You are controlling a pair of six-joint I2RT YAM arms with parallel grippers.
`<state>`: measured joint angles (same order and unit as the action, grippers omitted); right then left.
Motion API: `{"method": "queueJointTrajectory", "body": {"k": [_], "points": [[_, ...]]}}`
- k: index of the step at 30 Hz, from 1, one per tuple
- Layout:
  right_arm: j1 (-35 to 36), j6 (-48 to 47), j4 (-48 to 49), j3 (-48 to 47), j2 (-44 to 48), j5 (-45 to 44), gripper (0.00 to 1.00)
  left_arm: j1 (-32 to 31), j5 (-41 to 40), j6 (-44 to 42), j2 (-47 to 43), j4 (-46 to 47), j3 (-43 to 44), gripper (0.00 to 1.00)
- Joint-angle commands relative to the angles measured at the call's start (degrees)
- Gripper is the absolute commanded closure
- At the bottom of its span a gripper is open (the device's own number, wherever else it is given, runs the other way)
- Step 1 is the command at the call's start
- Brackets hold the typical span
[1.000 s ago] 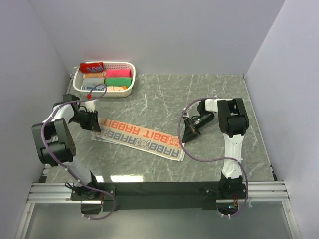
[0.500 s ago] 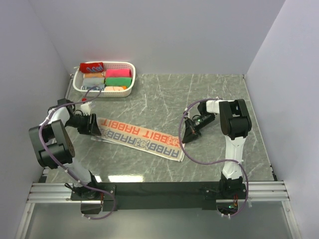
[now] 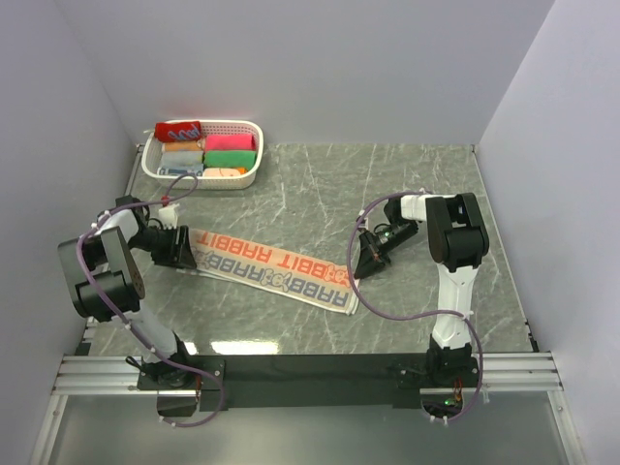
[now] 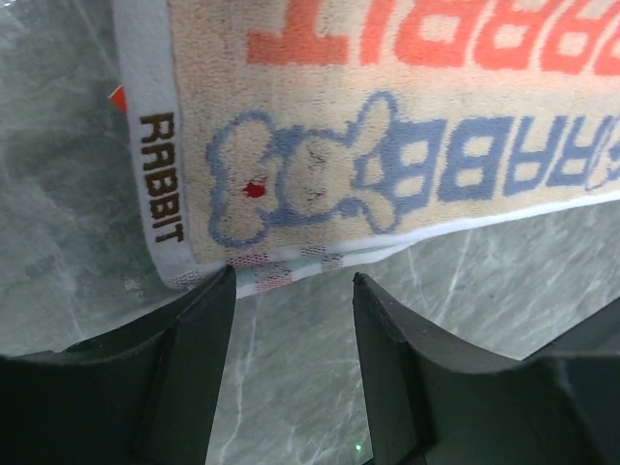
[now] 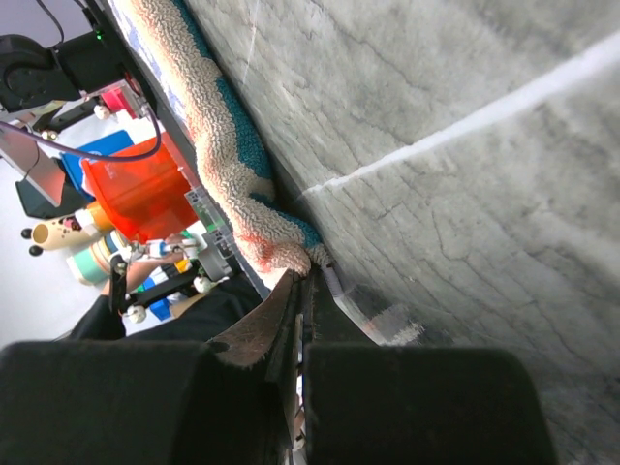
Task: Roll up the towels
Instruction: Fold the towel
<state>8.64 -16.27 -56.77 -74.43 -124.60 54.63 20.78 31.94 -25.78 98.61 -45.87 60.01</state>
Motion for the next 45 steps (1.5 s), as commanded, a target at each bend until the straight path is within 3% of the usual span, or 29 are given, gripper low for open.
{"method": "queueJointTrajectory", "body": {"k": [1,11,26,28,33,38,45], "points": [[-0.21,2.03,1.14,0.34,0.58,-4.01,1.00,0.06,-1.88,0.55,0.71,1.65,-0.07,0.42],[-2.14,0.37,-1.76,-2.98,0.67,-6.47,1.00,1.99,-7.42,0.73,3.34,4.47,2.39,0.42],[-0.21,-1.21,-3.08,-5.20,-1.18,-5.50,1.00,1.99,-4.87,-0.76,5.28,3.42,5.82,0.41],[1.19,-2.79,-4.66,-5.11,-1.18,-6.29,0.94,2.08,-4.26,-1.90,4.58,2.63,5.73,0.41],[1.81,-3.94,-5.80,-4.23,0.58,-9.80,0.69,2.52,2.50,-6.99,0.19,-3.77,6.96,0.42],[1.64,-4.73,-7.21,-6.41,3.04,-16.39,0.68,3.04,5.50,-7.89,-4.91,-6.87,10.13,0.47],[1.99,-3.68,-7.48,-13.45,2.61,-21.49,0.68,2.87,-1.78,1.25,-1.93,0.16,11.53,0.53]]}}
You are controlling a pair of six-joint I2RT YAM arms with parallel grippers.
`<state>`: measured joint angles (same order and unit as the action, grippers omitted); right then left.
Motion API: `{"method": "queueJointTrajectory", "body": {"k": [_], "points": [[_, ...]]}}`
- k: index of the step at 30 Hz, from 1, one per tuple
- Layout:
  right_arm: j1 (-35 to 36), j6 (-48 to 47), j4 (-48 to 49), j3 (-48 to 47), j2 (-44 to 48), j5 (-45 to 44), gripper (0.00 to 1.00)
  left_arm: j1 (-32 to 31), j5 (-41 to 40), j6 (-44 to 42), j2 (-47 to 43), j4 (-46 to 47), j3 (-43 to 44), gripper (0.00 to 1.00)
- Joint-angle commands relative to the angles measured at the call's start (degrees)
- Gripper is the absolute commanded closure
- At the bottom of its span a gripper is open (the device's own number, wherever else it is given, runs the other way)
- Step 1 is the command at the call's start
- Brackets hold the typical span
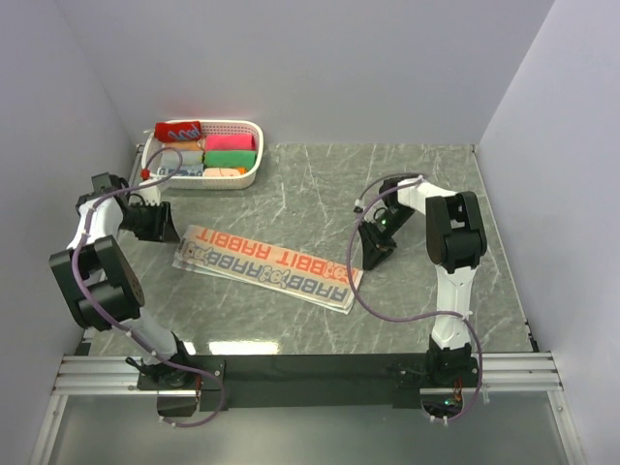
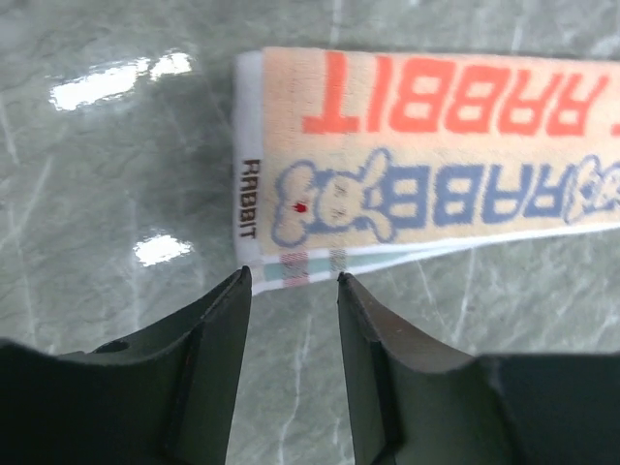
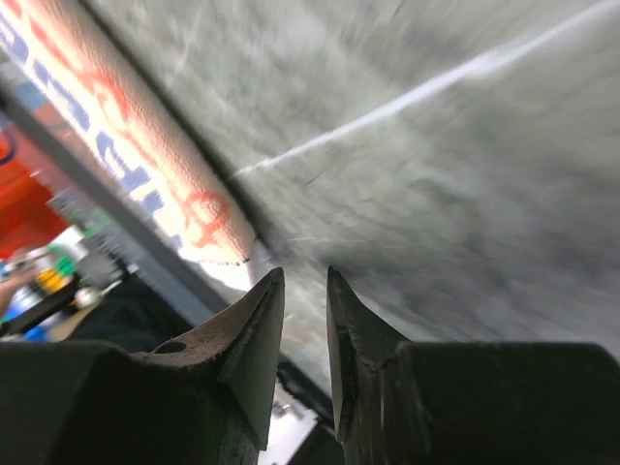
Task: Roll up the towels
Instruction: Fold the towel
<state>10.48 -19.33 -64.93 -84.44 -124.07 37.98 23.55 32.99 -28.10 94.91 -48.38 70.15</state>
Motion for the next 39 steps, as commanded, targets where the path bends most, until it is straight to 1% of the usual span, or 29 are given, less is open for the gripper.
{"method": "queueJointTrajectory", "body": {"k": [1,7,10,15,22,25,28,29,32,39], "points": [[0.24,-0.18,0.59,-4.66,1.73,-5.02,0.68,-0.08,-3.28,4.18,3.33,3.11,2.00,0.54],[2.70,0.87,1.82,-5.21,0.76,-7.47,0.68,-1.05,-5.04,5.07,7.74,2.76,2.89,0.57],[3.75,1.23,2.35,-5.03,0.15,-8.00,0.67,-1.58,-5.31,4.89,8.18,3.03,2.01,0.57],[4.46,1.05,2.43,-4.68,-1.00,-7.65,0.67,-2.02,-5.92,4.89,9.23,2.41,1.57,0.62],[4.72,0.70,2.00,-5.38,-1.96,-8.09,0.67,-2.28,-8.82,5.77,9.59,4.34,-0.19,0.57],[4.90,0.35,1.56,-5.82,-2.40,-8.10,0.68,-2.63,-9.61,5.60,9.24,4.61,-0.98,0.58],[4.99,0.17,0.86,-6.35,-3.02,-7.57,0.69,-2.81,-8.48,4.98,9.32,3.65,-0.89,0.65],[4.99,0.17,1.03,-6.35,-2.93,-7.57,0.69,-2.90,-8.30,4.63,9.41,2.95,-0.81,0.71],[5.08,0.09,1.20,-5.91,-2.93,-7.65,0.69,-2.81,-7.33,4.02,9.50,1.54,-0.37,0.80],[5.08,-0.27,0.59,-6.34,-3.55,-7.48,0.69,-2.72,-8.12,5.25,10.29,1.45,0.16,0.92]]}}
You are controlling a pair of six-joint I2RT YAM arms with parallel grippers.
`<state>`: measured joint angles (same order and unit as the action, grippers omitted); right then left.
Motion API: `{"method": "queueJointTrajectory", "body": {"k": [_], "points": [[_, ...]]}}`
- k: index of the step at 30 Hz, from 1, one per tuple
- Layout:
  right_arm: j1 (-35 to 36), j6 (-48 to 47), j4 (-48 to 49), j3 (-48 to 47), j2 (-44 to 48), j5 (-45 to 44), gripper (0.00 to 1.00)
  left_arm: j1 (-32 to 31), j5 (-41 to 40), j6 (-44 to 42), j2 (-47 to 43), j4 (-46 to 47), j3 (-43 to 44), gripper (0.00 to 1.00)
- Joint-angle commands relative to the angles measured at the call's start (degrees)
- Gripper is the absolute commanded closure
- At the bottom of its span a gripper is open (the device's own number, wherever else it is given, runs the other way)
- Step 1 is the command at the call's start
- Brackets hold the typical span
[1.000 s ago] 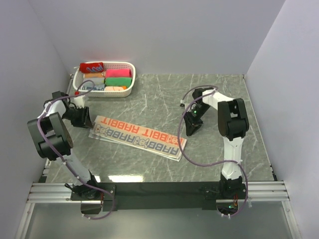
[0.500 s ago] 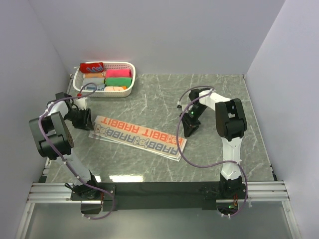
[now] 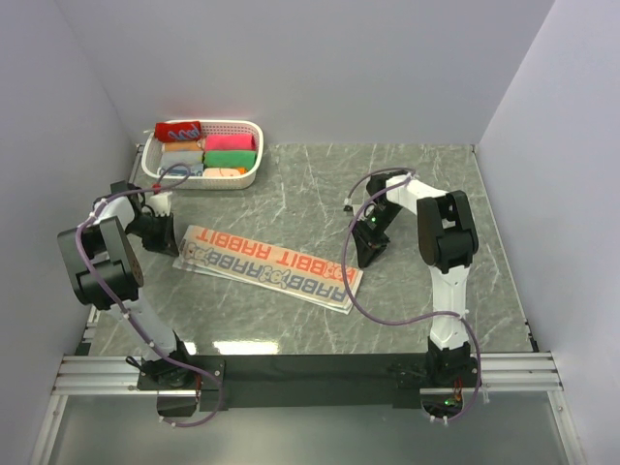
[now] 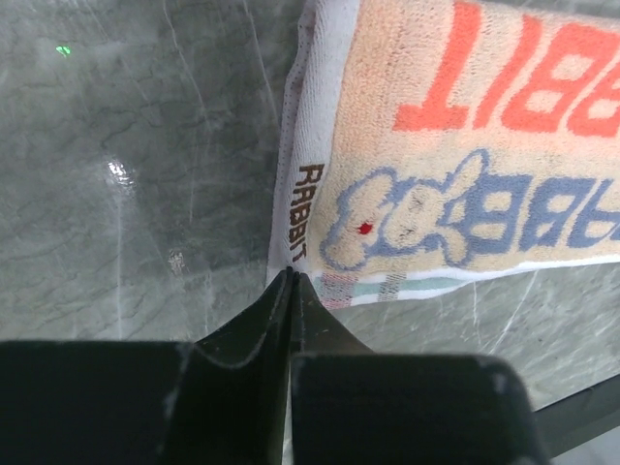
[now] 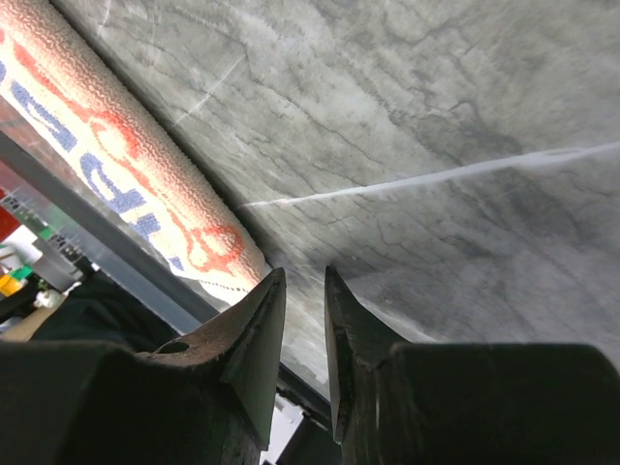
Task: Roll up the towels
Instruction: Fold the towel
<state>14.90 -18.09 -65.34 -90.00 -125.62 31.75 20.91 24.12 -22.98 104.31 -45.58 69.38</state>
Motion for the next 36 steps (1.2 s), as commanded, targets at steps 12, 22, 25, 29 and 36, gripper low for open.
{"method": "queueJointTrajectory", "body": {"k": [12,22,25,29,36], "points": [[0.57,-1.69,1.44,0.34,-1.38,-1.51,0.72,1.76,-0.39,-3.29,-3.14,-8.91,4.44,0.99],[0.66,-1.60,1.53,0.96,-1.29,-1.07,0.72,2.56,-0.05,-0.67,-1.75,-5.57,3.21,0.60],[0.49,-1.43,1.53,0.61,-1.29,-1.07,0.73,2.47,1.28,0.65,0.62,-4.43,3.92,0.53],[0.57,-1.78,1.10,0.52,-1.29,-1.42,0.73,1.95,2.68,1.36,3.17,-3.02,4.62,0.54],[0.57,-1.78,1.53,1.14,-1.20,-1.51,0.73,1.51,3.21,1.45,3.79,-2.58,3.74,0.65]]}}
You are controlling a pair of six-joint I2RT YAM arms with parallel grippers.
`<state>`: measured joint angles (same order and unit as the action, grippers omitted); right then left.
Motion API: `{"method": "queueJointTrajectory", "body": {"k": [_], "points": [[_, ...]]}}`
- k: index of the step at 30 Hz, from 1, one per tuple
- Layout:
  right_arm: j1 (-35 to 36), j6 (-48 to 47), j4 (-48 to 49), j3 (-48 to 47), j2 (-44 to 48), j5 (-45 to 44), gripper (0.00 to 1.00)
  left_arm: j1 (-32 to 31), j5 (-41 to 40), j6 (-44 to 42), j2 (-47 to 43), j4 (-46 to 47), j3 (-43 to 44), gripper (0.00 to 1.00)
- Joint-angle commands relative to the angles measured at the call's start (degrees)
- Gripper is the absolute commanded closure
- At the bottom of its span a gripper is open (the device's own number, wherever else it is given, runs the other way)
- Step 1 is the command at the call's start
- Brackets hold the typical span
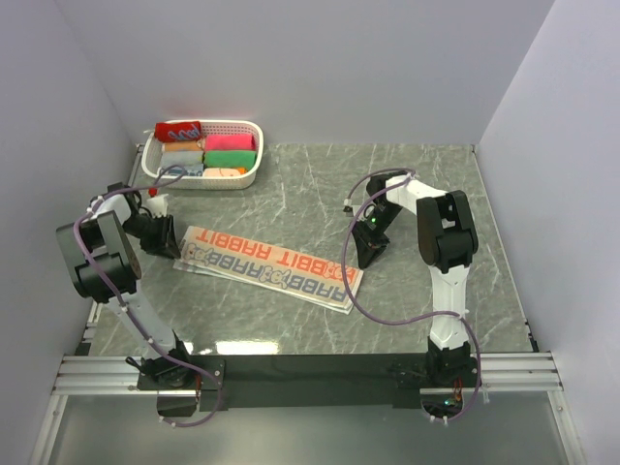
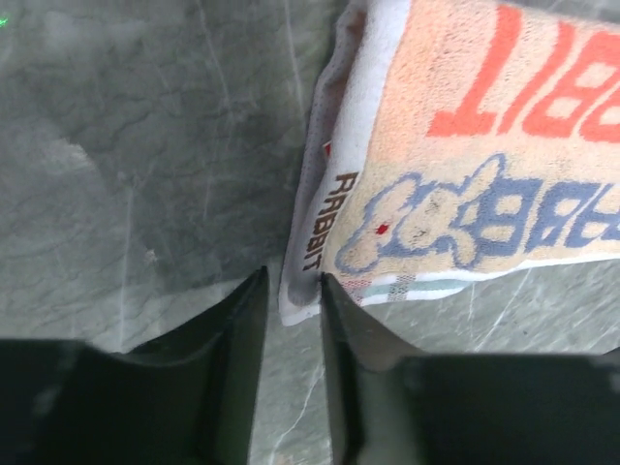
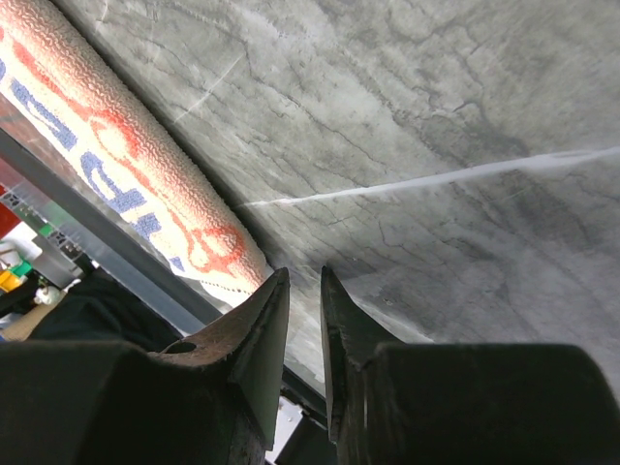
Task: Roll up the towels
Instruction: Fold the towel
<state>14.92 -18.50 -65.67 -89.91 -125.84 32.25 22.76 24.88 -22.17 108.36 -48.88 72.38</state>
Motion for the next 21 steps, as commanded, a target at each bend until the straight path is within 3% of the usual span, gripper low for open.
{"method": "queueJointTrajectory", "body": {"k": [1,4,10,21], "points": [[0.55,-1.27,1.86,1.14,-0.98,-2.02,0.73,-0.35,2.62,0.55,-0.34,0.63,0.75,0.68],[0.55,-1.19,1.95,1.14,-1.16,-1.93,0.73,-0.35,3.06,0.11,-0.78,-0.07,0.74,0.83],[0.46,-1.54,1.42,-0.35,-1.86,-2.45,0.73,0.00,3.94,-1.20,-1.48,-3.67,1.45,0.98],[0.46,-1.80,1.07,-1.06,-2.13,-3.16,0.73,2.20,2.28,-5.33,-2.98,-11.67,5.23,0.99]]}}
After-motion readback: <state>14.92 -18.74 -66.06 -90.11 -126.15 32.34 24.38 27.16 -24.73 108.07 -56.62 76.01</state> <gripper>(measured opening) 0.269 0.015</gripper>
